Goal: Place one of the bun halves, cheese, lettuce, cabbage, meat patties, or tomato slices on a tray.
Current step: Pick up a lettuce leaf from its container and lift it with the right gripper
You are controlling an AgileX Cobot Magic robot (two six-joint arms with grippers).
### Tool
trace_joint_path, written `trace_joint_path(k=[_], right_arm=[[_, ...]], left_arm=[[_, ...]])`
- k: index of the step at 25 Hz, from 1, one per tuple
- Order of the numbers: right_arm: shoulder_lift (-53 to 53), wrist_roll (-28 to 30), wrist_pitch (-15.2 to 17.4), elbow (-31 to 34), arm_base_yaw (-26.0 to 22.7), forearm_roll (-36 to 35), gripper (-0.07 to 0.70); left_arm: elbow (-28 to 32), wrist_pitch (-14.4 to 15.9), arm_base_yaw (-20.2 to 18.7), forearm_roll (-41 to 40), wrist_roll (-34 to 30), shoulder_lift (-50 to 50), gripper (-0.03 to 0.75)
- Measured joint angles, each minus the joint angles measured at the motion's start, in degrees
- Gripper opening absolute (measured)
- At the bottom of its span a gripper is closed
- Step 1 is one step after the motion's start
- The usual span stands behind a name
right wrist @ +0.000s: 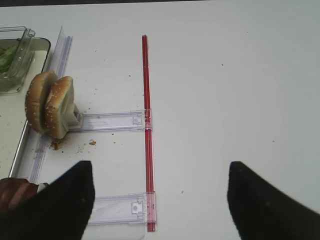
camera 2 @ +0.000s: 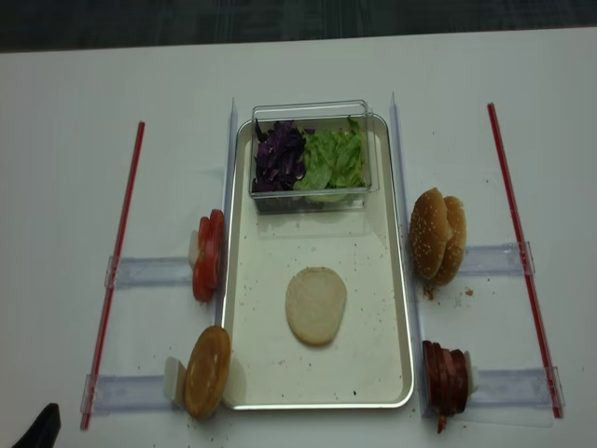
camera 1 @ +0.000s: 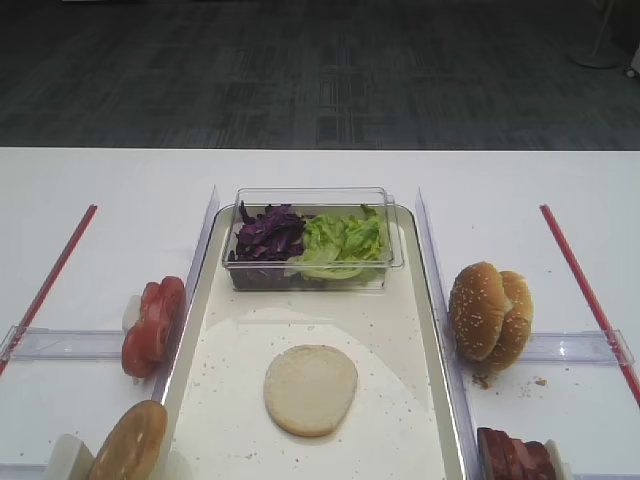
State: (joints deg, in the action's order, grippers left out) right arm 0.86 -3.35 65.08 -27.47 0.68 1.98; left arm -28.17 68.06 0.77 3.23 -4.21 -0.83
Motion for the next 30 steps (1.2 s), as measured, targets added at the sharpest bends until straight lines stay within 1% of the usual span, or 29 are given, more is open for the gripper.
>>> trace_joint_path(k=[30], right_arm=[[0.0,0.0,0.0,0.0,0.0,-0.1,0.571]], left_arm=[[0.0,0.0,0.0,0.0,0.0,0.0,0.493]])
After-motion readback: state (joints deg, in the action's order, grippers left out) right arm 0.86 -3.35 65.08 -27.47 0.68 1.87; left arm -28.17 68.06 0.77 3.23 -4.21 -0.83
